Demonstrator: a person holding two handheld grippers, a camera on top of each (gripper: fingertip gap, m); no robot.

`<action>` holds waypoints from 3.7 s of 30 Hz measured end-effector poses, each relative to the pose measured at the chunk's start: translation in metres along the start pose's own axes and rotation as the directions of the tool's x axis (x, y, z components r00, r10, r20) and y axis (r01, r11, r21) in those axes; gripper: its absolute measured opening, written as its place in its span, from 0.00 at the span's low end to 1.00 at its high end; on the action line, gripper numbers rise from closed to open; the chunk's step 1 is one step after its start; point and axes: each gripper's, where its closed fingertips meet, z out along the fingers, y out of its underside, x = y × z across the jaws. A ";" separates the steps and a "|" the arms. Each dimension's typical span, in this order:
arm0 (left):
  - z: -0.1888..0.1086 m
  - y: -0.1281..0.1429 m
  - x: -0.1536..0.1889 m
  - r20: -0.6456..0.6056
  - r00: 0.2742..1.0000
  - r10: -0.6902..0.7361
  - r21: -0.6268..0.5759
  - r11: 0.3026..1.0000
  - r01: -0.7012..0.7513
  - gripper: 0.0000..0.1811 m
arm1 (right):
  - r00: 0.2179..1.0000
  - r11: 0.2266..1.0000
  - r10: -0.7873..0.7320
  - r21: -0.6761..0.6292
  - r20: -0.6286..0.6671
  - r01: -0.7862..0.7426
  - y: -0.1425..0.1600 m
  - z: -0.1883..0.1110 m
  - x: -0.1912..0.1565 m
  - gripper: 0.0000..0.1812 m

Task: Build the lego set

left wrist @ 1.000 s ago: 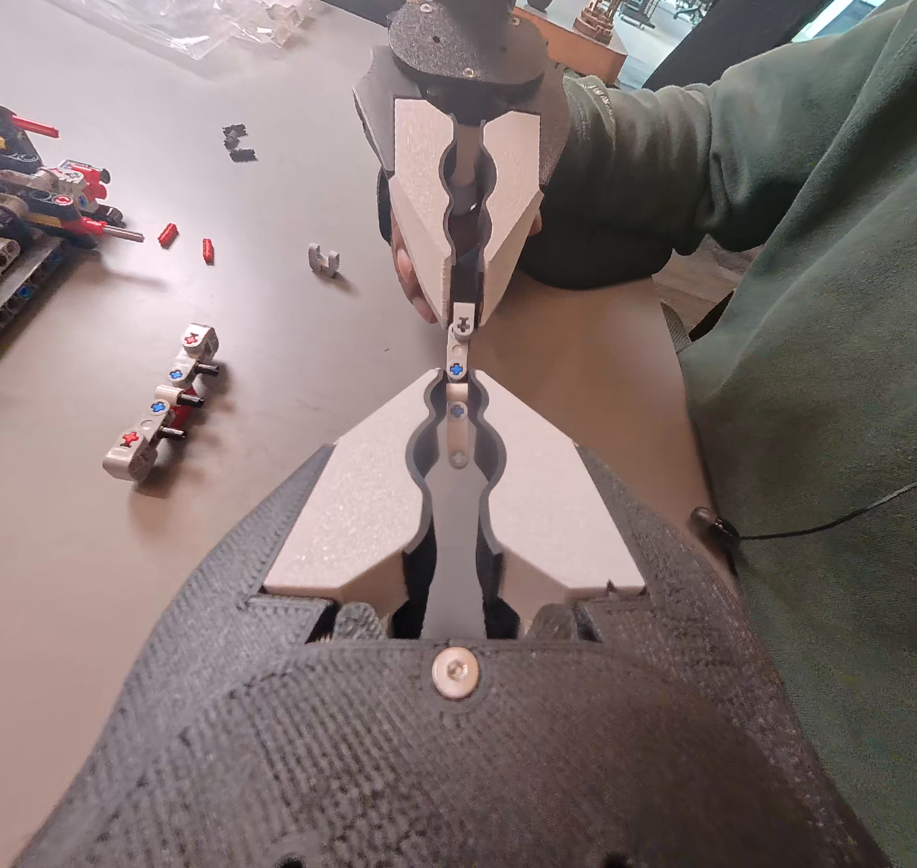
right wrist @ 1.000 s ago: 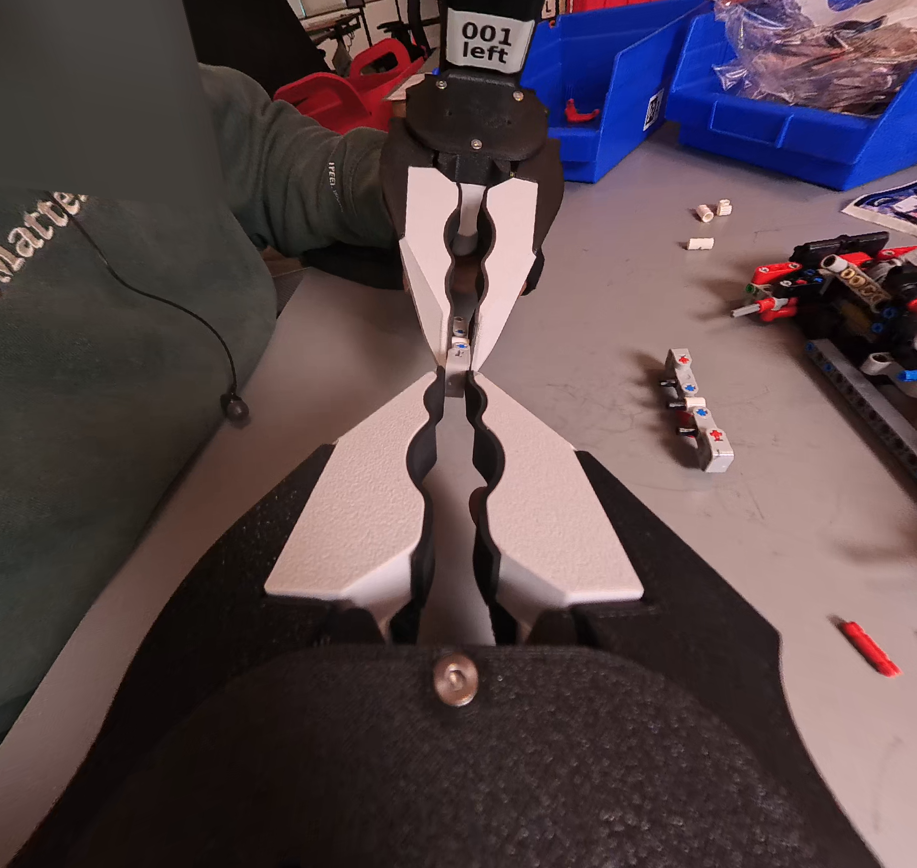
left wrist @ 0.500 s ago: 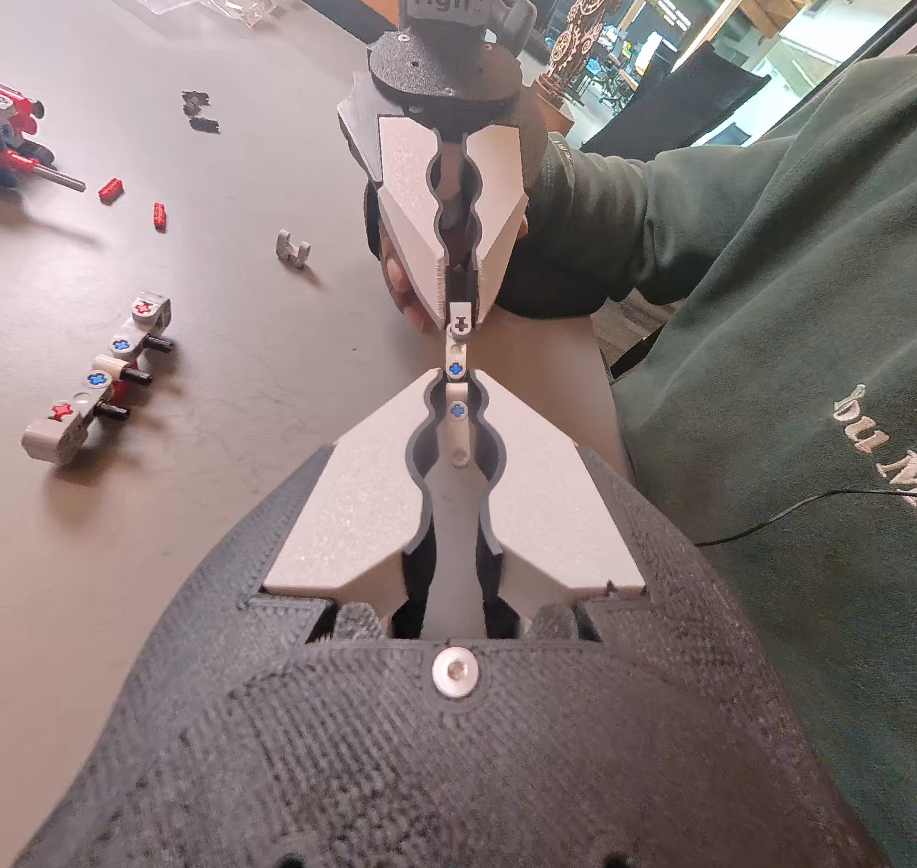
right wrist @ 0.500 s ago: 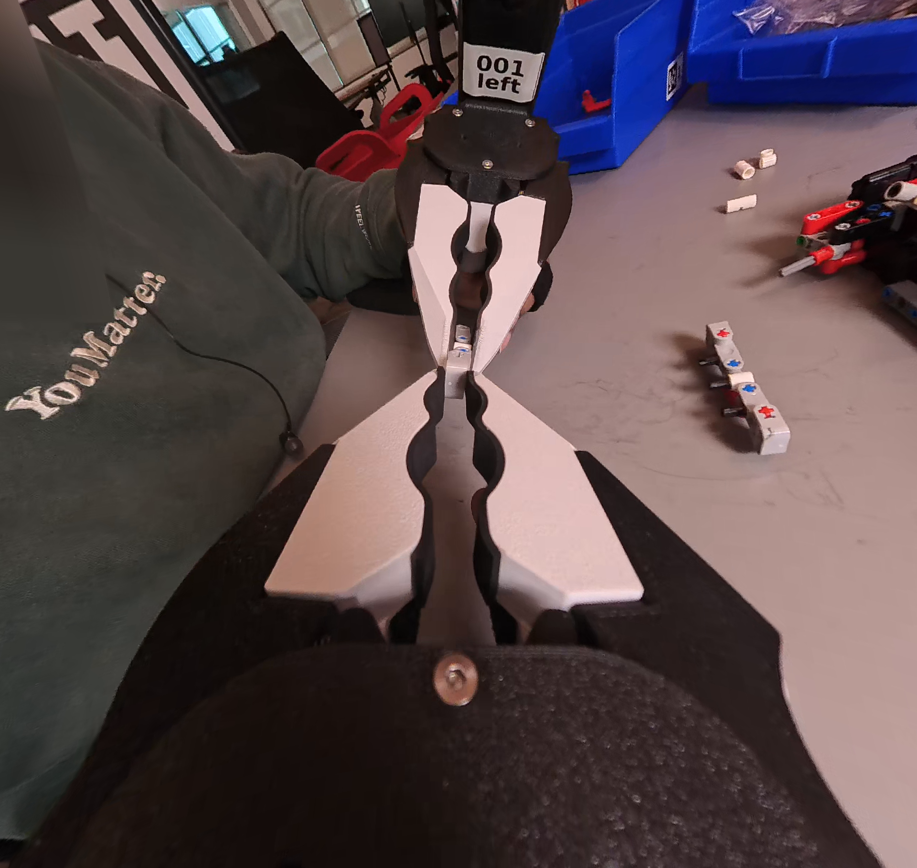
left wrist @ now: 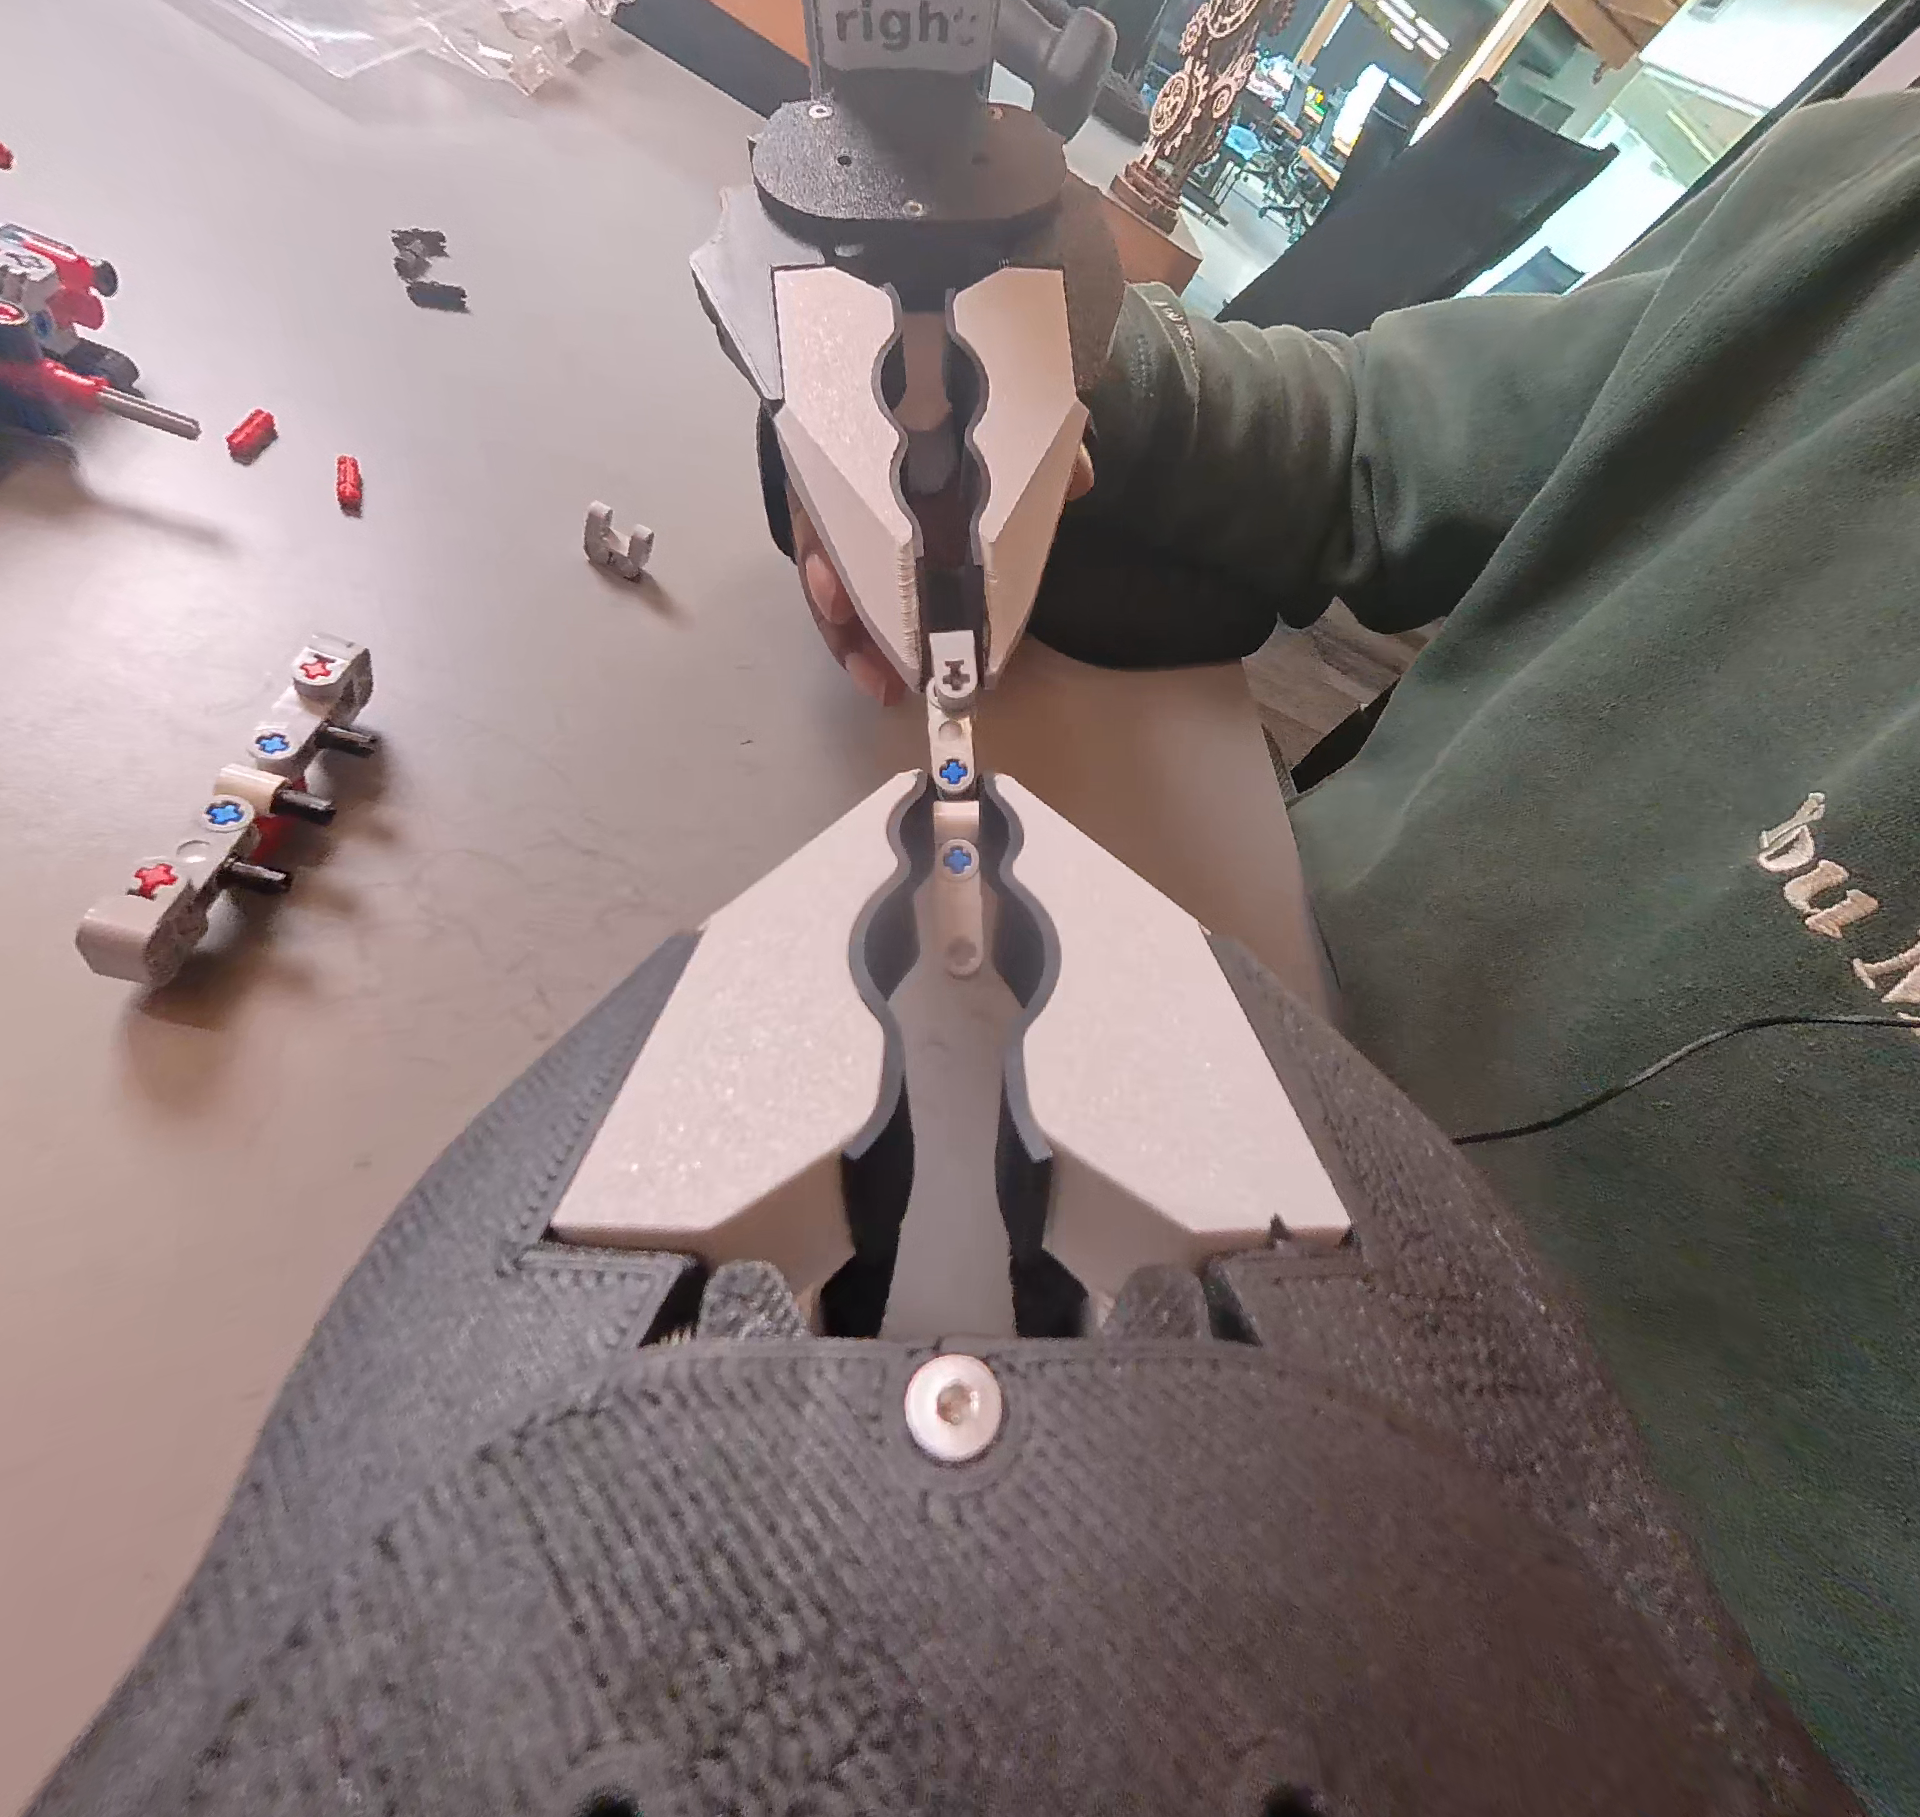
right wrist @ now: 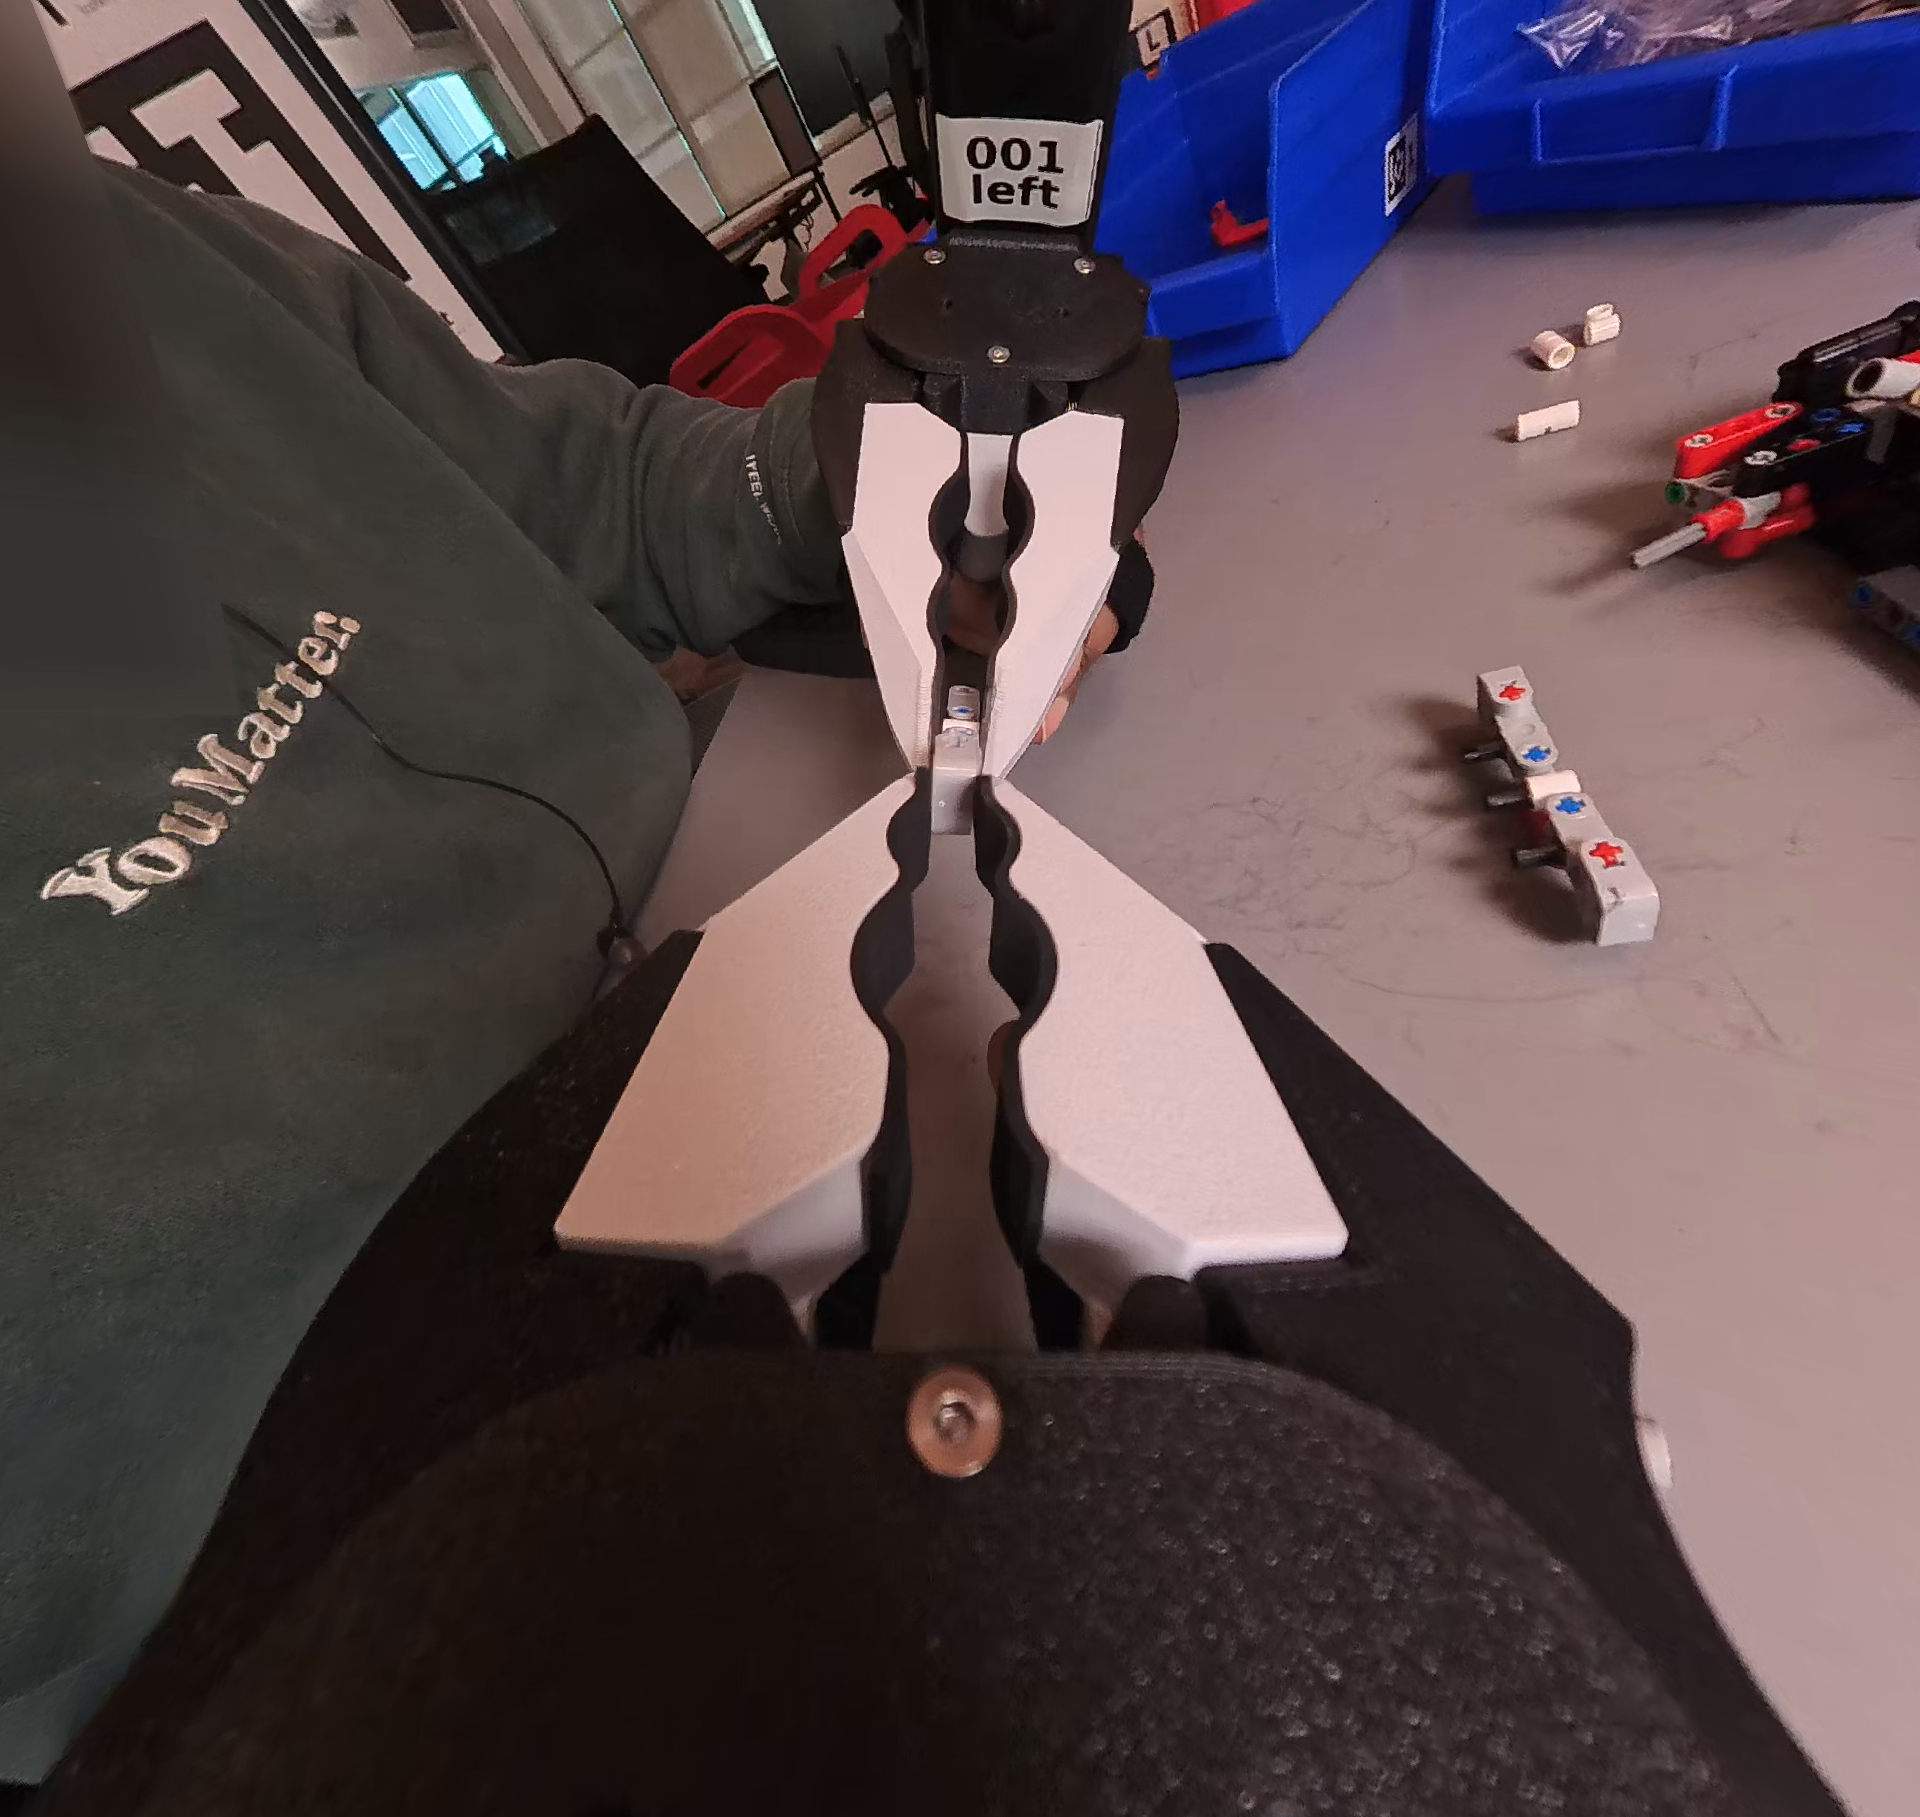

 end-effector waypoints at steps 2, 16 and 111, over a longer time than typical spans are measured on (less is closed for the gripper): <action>0.000 -0.002 0.003 -0.023 1.000 -0.010 0.012 1.000 0.011 0.03 | 0.999 0.999 0.031 0.012 0.005 -0.031 -0.001 0.000 0.001 0.03; -0.007 -0.012 0.008 -0.085 0.992 -0.089 0.073 0.993 0.095 0.03 | 0.988 0.984 0.153 0.086 0.036 -0.156 -0.013 -0.004 0.005 0.03; -0.036 0.052 -0.054 0.249 0.886 0.391 -0.433 0.863 -0.259 0.11 | 0.799 0.796 -0.501 -0.540 -0.332 0.275 0.026 0.018 0.068 0.10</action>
